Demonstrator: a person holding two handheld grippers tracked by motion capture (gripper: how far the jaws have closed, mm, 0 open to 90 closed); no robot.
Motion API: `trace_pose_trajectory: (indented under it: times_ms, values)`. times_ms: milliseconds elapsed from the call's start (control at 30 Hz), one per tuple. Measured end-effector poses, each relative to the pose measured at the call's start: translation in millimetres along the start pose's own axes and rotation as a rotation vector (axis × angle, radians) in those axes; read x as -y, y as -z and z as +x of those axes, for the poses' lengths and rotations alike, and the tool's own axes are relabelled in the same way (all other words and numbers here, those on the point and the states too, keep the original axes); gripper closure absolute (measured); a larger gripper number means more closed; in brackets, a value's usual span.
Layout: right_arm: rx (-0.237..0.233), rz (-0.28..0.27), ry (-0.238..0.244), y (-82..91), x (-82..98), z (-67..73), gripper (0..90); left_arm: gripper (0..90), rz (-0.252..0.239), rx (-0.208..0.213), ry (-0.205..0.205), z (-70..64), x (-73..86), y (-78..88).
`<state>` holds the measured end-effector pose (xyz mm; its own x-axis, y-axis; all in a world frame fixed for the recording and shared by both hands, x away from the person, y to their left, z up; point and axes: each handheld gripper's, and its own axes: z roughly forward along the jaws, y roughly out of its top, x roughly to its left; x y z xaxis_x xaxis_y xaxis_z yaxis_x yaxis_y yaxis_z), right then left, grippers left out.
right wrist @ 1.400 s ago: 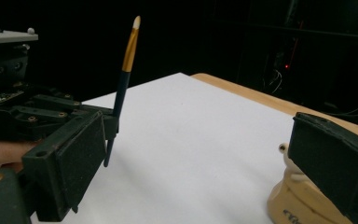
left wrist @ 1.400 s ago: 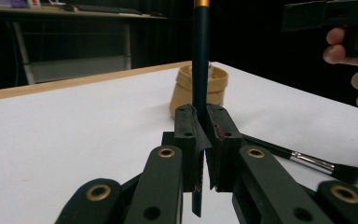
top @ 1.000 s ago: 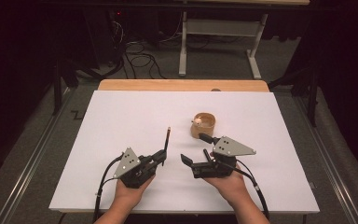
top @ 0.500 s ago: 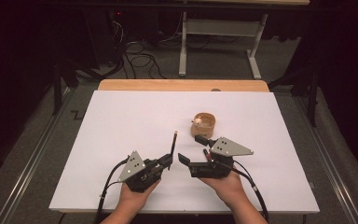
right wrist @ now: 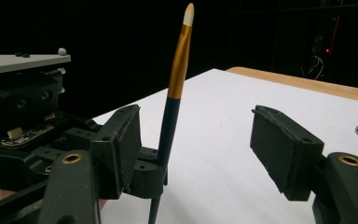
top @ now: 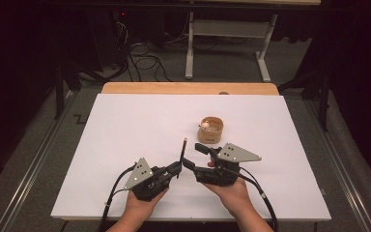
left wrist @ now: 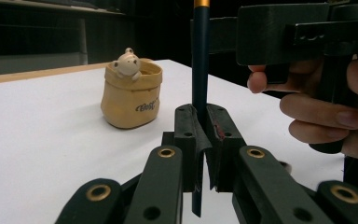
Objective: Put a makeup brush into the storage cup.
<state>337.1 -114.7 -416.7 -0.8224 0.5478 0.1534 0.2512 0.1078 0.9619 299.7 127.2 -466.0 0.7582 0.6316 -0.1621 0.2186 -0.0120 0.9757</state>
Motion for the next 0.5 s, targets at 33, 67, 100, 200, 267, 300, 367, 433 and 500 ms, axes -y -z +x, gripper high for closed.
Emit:
trace_pose_trajectory:
  times_ms: [33, 67, 100, 200, 267, 300, 367, 433, 500]
  values:
    - [0.000, -0.001, 0.001, -0.2, 0.1, 0.4, 34.8, 83.9, 0.001, 0.001, -0.001, -0.4, 0.1, -0.3]
    - [0.002, 0.000, -0.001, -0.1, 0.2, 0.7, 35.3, 83.9, 0.001, 0.002, -0.002, -0.7, 0.3, -0.5]
    - [0.004, -0.002, -0.003, -0.1, 0.3, 0.8, 36.3, 83.9, 0.003, 0.004, -0.002, -0.9, 0.5, -0.8]
    - [0.001, -0.003, -0.001, -0.2, 0.5, 0.9, 40.1, 83.9, 0.006, 0.007, -0.005, -2.0, 1.1, -1.6]
    - [-0.004, -0.004, -0.004, -0.5, 0.7, 1.2, 42.1, 83.9, 0.006, 0.008, -0.006, -2.6, 1.3, -2.2]
    - [-0.008, -0.004, -0.002, -0.6, 0.8, 1.4, 43.3, 83.9, 0.006, 0.009, -0.006, -2.9, 1.4, -2.4]
    - [-0.011, -0.006, 0.003, -0.8, 1.0, 2.0, 47.1, 83.9, 0.007, 0.011, -0.006, -3.6, 1.4, -2.8]
    - [-0.019, -0.010, 0.006, -0.4, 1.2, 3.3, 51.1, 83.9, 0.005, 0.012, -0.006, -4.1, 1.3, -2.9]
    - [-0.037, -0.017, 0.010, -1.0, 1.5, 4.1, 54.9, 83.9, 0.008, 0.014, -0.010, -4.8, 1.5, -3.3]
